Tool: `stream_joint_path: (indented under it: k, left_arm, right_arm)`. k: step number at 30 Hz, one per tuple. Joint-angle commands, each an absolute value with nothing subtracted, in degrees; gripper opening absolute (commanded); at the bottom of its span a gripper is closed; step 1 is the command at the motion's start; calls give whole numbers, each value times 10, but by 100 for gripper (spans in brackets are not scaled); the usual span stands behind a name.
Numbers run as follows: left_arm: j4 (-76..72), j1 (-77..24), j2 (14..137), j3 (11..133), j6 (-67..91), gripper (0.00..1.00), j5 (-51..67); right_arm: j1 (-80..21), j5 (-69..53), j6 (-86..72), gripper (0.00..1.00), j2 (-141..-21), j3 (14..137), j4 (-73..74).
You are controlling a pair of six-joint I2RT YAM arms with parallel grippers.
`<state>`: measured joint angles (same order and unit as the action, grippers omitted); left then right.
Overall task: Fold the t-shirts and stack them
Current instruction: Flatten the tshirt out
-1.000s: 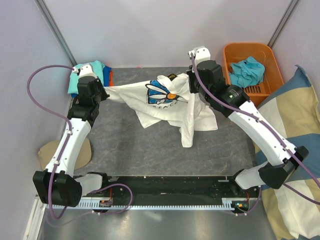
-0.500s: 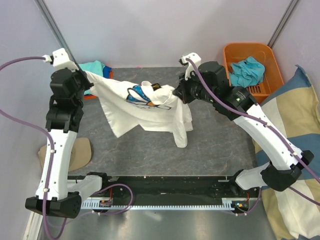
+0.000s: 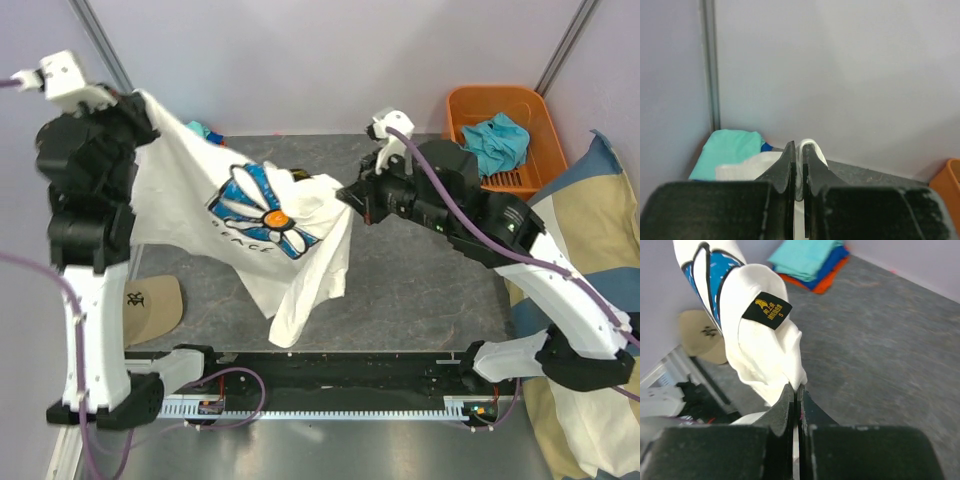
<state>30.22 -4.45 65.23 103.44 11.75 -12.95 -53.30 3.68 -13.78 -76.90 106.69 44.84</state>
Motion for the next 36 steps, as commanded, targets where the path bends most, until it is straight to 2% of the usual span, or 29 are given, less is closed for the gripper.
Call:
stream_joint_path:
  k: [1,4,5,7,12,17,22,25,28,29,30,31,32,36]
  left_arm:
    - [175,-44,813,978,147,2,-27]
    - [109,-56,942,979,174,2,-3]
    - [102,-69,1019,1008,178,2,-3]
    - [92,-85,1091,1049,178,2,-3]
    - [83,-144,1330,1228,160,2,24]
    - [71,-203,1443,1390,117,2,2]
    - [-27,-221,1458,1383,141,2,23]
    - [-32,-231,1460,1381,144,3,43]
    - [-40,-234,1434,1330,147,38,35]
    - [-40,-234,1409,1317,147,67,27]
    - [-40,-233,1394,1302,146,79,8]
    - [-35,-231,1375,1267,144,96,2]
    - [-34,-229,1355,1245,142,100,-18]
    - [-22,-220,1193,1110,142,100,-108]
  right_arm:
    - [-517,234,-164,0,-737,925,434]
    - [-475,243,-184,0,-744,790,374]
    - [-454,243,-192,0,-751,762,349]
    - [-436,234,-208,0,-778,698,330]
    - [-432,252,-236,0,-824,625,279]
    - [-432,286,-266,0,-830,618,275]
    - [-432,319,-290,0,-820,606,285]
    - [-432,325,-294,0,-819,600,287]
    - [-433,341,-298,0,-813,598,288]
    - [-432,344,-299,0,-811,598,288]
    - [-432,346,-299,0,-807,599,288]
    - [-432,347,-299,0,-805,601,287]
    - [-432,346,-297,0,-804,602,288]
    - [-432,340,-292,0,-811,611,288]
